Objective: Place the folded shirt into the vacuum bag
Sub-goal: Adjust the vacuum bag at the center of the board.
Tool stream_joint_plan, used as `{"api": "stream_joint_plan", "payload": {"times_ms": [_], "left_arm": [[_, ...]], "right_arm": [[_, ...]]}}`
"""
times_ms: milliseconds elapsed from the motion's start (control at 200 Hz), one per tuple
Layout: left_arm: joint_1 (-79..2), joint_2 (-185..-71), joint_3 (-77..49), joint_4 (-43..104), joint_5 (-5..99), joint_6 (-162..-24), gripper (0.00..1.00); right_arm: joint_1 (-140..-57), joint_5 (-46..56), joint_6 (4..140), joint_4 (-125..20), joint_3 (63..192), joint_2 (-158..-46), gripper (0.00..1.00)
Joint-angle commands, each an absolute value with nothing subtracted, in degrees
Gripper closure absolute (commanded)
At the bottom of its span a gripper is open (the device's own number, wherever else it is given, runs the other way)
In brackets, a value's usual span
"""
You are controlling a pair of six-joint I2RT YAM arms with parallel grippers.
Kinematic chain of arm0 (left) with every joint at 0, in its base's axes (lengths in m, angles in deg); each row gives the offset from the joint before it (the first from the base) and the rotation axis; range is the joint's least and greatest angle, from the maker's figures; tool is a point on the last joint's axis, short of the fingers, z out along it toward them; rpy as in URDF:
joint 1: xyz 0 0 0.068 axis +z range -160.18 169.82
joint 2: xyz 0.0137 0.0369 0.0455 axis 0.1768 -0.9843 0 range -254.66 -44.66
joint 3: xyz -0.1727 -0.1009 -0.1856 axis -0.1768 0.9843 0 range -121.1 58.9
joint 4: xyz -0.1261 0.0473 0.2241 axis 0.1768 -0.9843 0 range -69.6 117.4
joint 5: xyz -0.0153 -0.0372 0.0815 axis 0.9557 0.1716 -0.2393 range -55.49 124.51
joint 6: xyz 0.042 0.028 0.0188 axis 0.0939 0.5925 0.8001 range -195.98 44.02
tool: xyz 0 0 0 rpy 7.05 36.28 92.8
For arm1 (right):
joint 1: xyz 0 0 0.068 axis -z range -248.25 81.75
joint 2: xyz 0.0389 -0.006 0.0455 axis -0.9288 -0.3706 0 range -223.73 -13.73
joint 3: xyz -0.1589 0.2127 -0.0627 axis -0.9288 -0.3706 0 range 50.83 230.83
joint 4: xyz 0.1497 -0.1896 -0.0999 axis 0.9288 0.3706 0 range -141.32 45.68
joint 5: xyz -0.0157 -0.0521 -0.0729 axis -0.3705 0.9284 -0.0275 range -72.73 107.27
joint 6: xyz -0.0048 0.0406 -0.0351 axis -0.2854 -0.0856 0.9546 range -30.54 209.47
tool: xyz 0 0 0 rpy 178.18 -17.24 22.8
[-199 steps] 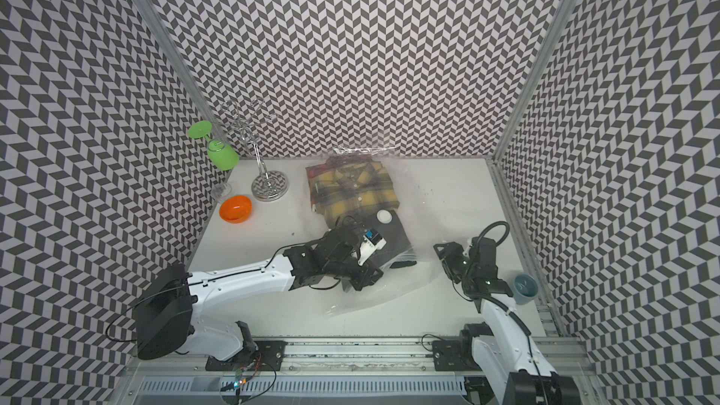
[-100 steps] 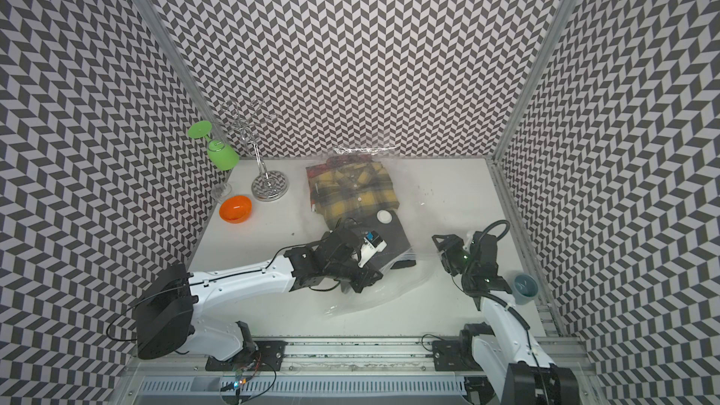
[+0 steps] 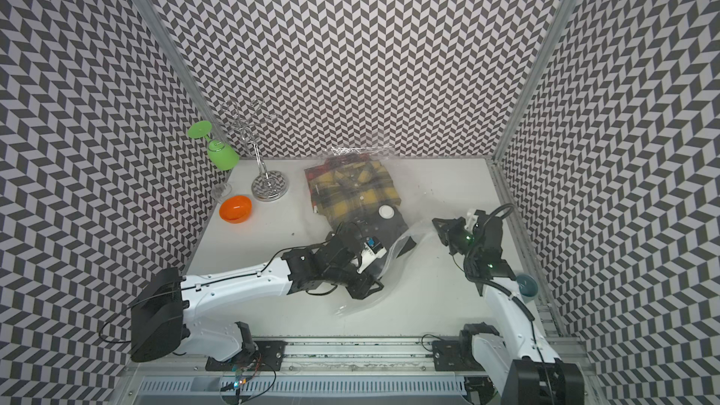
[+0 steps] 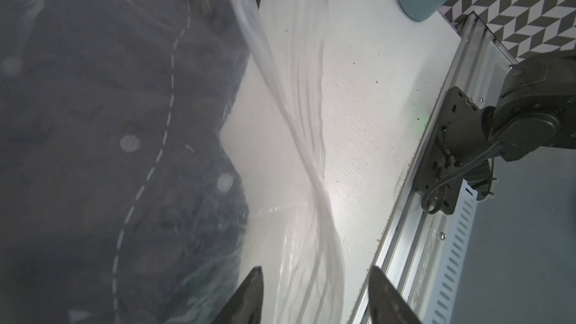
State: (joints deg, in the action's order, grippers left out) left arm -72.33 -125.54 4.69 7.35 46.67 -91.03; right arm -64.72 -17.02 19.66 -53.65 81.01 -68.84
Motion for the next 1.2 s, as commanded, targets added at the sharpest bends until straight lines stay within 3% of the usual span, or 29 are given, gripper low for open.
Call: {"api": "stream_joint_plan", "payload": {"times_ms": [0, 386, 526, 961, 1052, 1197], "left_arm": [[-75.52, -124.05, 3.71, 4.26, 41.57, -89.62, 0.37], [-84.65, -135.42, 3.18, 1.74, 27.89, -92.63, 0.33], [-89.86, -140.47, 1.24, -3.2, 18.27, -93.38, 0.24], [-95.43, -143.72, -0.08, -5.86, -5.18, -96.81, 0.33], [-95.59, -142.01, 0.8, -3.18, -4.27, -94.76, 0.42], [-96.05, -139.07, 2.0, -0.73, -2.81, -92.01, 0.83]], "right_arm": [[-64.82, -17.63, 18.6, -60.54, 84.84, -69.55, 0.95], [-64.86, -17.36, 10.98, -62.8, 87.53, -73.96, 1.0], [-64.91, -17.36, 10.91, -63.59, 87.52, -75.31, 1.0], [-64.87, -18.04, 10.81, -64.66, 87.62, -76.57, 1.0], [-64.82, -18.15, 10.8, -64.85, 87.66, -76.7, 1.0], [-64.87, -18.26, 10.64, -65.23, 87.89, -77.22, 1.0]]}}
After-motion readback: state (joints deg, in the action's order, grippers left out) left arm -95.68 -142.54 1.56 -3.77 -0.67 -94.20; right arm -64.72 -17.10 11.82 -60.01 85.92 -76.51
